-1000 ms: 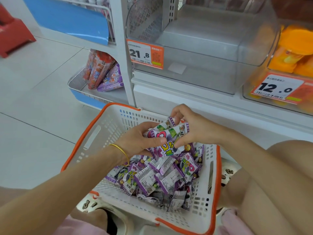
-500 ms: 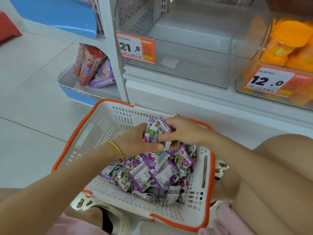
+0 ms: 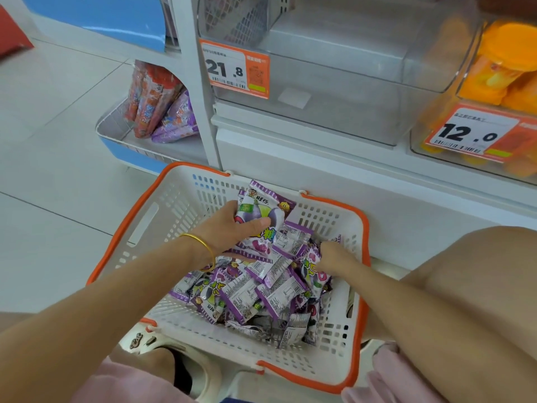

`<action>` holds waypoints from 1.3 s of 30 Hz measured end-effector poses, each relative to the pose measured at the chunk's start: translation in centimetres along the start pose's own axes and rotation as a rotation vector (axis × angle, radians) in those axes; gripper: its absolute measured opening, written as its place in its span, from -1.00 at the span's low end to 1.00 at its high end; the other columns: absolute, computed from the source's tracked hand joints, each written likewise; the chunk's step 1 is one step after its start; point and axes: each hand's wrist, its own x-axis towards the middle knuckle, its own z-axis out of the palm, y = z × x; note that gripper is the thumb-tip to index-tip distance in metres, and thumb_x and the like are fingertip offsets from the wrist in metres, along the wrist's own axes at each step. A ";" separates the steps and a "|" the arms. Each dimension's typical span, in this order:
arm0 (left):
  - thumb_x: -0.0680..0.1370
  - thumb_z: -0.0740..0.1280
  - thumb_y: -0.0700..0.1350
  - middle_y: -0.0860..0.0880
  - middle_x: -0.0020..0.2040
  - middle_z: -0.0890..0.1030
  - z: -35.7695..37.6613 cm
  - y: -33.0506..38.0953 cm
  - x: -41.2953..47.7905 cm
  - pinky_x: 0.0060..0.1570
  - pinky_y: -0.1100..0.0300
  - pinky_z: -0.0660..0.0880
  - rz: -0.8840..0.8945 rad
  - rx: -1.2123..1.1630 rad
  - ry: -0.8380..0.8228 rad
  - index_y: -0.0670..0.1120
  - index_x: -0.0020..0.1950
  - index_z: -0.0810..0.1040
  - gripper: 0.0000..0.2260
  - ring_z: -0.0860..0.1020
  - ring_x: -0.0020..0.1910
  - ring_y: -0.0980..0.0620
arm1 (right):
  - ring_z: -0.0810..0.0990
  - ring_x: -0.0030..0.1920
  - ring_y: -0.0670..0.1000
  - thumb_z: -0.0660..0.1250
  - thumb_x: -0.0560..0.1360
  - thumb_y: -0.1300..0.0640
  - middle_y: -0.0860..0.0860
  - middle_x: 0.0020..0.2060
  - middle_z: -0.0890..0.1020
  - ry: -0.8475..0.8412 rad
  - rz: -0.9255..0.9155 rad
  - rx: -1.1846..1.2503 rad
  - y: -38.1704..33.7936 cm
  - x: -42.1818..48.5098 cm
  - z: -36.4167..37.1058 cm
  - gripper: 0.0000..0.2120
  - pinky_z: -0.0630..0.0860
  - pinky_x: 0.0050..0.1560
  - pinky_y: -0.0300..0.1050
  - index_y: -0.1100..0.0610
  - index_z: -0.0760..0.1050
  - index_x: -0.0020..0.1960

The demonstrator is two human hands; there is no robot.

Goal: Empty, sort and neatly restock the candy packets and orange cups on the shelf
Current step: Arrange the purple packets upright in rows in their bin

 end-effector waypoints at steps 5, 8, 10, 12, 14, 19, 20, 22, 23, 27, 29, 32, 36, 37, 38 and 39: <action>0.10 0.38 0.50 -0.11 0.36 0.42 -0.2 -0.3 -0.8 -0.01 0.02 0.59 -0.068 -0.249 0.041 -0.05 0.46 0.21 0.08 0.45 0.28 -0.15 | 0.55 -0.20 0.04 0.32 0.48 0.39 0.08 -0.04 0.44 0.068 -0.085 0.371 -2.2 -3.4 -6.6 -0.66 0.62 -0.30 -0.09 0.25 0.35 0.21; -0.01 0.38 0.55 -0.08 0.31 0.50 -0.5 -1.8 0.2 0.20 -0.19 0.44 -0.081 -0.342 0.124 0.04 0.39 0.30 0.08 0.50 0.24 -0.18 | 0.58 -0.02 0.13 0.32 0.47 0.41 -0.02 0.20 0.32 0.146 -0.274 0.621 -2.9 -7.2 -9.8 -0.41 0.64 -0.13 0.11 0.01 0.28 0.39; -0.02 0.35 0.56 -0.08 0.26 0.54 -0.5 -2.5 0.6 0.20 -0.20 0.43 -0.063 -0.359 0.165 0.05 0.34 0.33 0.04 0.52 0.21 -0.18 | 0.59 0.07 0.21 0.31 0.45 0.41 0.00 0.23 0.42 0.196 -0.369 0.768 -2.9 -9.0 -10.4 -0.50 0.58 0.02 0.23 -0.10 0.42 0.21; 0.06 0.29 0.57 -0.09 0.26 0.54 -0.1 -1.4 -0.2 0.23 -0.18 0.42 -0.048 -0.358 0.213 0.06 0.34 0.31 -0.02 0.52 0.21 -0.17 | 0.62 0.01 0.23 0.32 0.43 0.41 0.14 0.09 0.55 0.204 -0.370 0.977 -3.2 -10.1 -10.3 -0.61 0.54 0.00 0.19 -0.07 0.45 0.00; 0.23 0.24 0.51 -0.09 0.33 0.48 0.3 -0.5 -1.0 0.28 -0.16 0.37 -0.043 -0.334 0.251 0.05 0.42 0.23 -0.12 0.47 0.27 -0.17 | 0.62 -0.15 0.17 0.30 0.44 0.42 0.16 -0.03 0.56 0.156 -0.320 1.184 -3.9 -10.9 -10.2 -0.69 0.51 -0.16 0.03 0.03 0.41 -0.06; 0.34 0.28 0.40 -0.13 0.27 0.48 0.9 1.1 -2.0 -0.06 -0.14 0.59 -0.046 -0.487 0.265 0.07 0.30 0.26 -0.34 0.56 0.13 -0.21 | 0.64 -0.35 0.08 0.24 0.44 0.51 0.20 -0.11 0.56 -0.023 -0.339 1.521 -5.3 -11.8 -10.3 -0.72 0.56 -0.45 -0.13 0.15 0.38 -0.05; 0.47 0.26 0.27 -0.15 0.25 0.47 1.0 1.5 -2.2 -0.15 -0.10 0.62 -0.033 -0.497 0.266 0.03 0.27 0.25 -0.50 0.58 0.09 -0.20 | 0.65 -0.36 0.07 0.24 0.43 0.52 0.20 -0.12 0.59 -0.057 -0.345 1.575 -5.5 -11.9 -10.2 -0.70 0.59 -0.45 -0.11 0.16 0.41 -0.01; 0.58 0.20 0.11 -0.18 0.30 0.41 1.4 1.9 -2.3 -0.28 0.00 0.63 -0.006 -0.511 0.263 -0.01 0.31 0.23 -0.63 0.54 0.15 -0.19 | 0.66 -0.29 0.09 0.24 0.42 0.53 0.22 -0.10 0.62 -0.122 -0.359 1.649 -5.9 -11.9 -9.7 -0.64 0.65 -0.32 -0.01 0.19 0.45 0.10; 0.58 0.20 0.11 -0.18 0.35 0.38 1.6 2.1 -2.4 -0.28 0.01 0.63 0.017 -0.510 0.255 -0.01 0.35 0.20 -0.58 0.50 0.21 -0.20 | 0.66 -0.22 0.11 0.25 0.41 0.51 0.23 -0.07 0.62 -0.147 -0.367 1.670 -6.1 -11.8 -9.5 -0.64 0.66 -0.22 0.03 0.21 0.46 0.13; 0.52 0.18 0.25 -0.14 0.33 0.40 2.1 2.7 -2.4 -0.07 -0.08 0.61 0.110 -0.479 0.265 0.01 0.30 0.22 -0.53 0.54 0.17 -0.17 | 0.63 -0.14 0.09 0.33 0.49 0.25 0.16 -0.13 0.65 -0.123 -0.360 1.617 -6.8 -11.7 -8.6 -0.92 0.61 -0.15 -0.06 0.18 0.47 -0.02; 0.50 0.11 0.34 -0.14 0.31 0.42 2.4 3.0 -2.4 -0.02 -0.10 0.59 0.148 -0.472 0.267 0.03 0.28 0.27 -0.50 0.54 0.16 -0.16 | 0.61 -0.06 0.13 0.34 0.50 0.13 0.16 -0.07 0.65 -0.015 -0.373 1.462 -7.1 -11.4 -7.9 -0.90 0.55 -0.01 0.01 0.13 0.47 -0.03; 0.36 0.12 0.51 -0.06 0.37 0.42 2.4 3.7 -2.7 0.13 -0.19 0.50 0.167 -0.488 0.205 0.16 0.42 0.15 -0.26 0.52 0.23 -0.08 | 0.56 0.14 0.23 0.38 0.49 -0.02 0.21 0.08 0.60 0.136 -0.380 1.304 -7.7 -11.3 -7.2 -0.80 0.43 0.26 0.25 0.06 0.46 0.00; 0.58 0.13 0.19 0.23 0.12 0.40 2.2 4.5 -3.1 0.19 0.21 0.39 0.286 -0.357 0.185 -0.02 0.30 0.17 -0.59 0.41 0.10 0.28 | 0.54 0.22 0.13 0.40 0.46 -0.01 0.12 0.22 0.54 -0.031 -0.457 1.398 -8.2 -11.4 -7.8 -0.61 0.47 0.22 0.23 0.01 0.36 0.23; 0.61 0.11 0.12 0.21 0.06 0.39 1.9 4.7 -3.0 0.11 0.34 0.39 0.307 -0.305 0.178 -0.05 0.28 0.19 -0.65 0.40 0.03 0.33 | 0.57 0.18 0.11 0.38 0.46 0.01 0.12 0.22 0.55 -0.111 -0.479 1.427 -8.2 -11.6 -8.2 -0.57 0.53 0.15 0.14 0.02 0.36 0.29; 0.62 0.10 0.07 0.16 0.03 0.41 1.5 5.1 -3.0 0.00 0.45 0.41 0.341 -0.273 0.178 -0.09 0.29 0.22 -0.67 0.43 -0.02 0.34 | 0.60 0.12 0.10 0.35 0.46 0.03 0.13 0.18 0.58 -0.196 -0.518 1.449 -8.3 -11.9 -8.7 -0.55 0.57 0.06 0.04 0.05 0.38 0.31; 0.63 0.10 0.04 0.10 0.04 0.44 1.1 5.5 -3.1 -0.08 0.49 0.42 0.369 -0.235 0.168 -0.11 0.28 0.25 -0.69 0.46 -0.04 0.33 | 0.63 0.06 0.09 0.32 0.44 0.04 0.13 0.12 0.62 -0.265 -0.562 1.458 -8.3 -12.3 -9.2 -0.56 0.60 -0.01 -0.04 0.07 0.41 0.30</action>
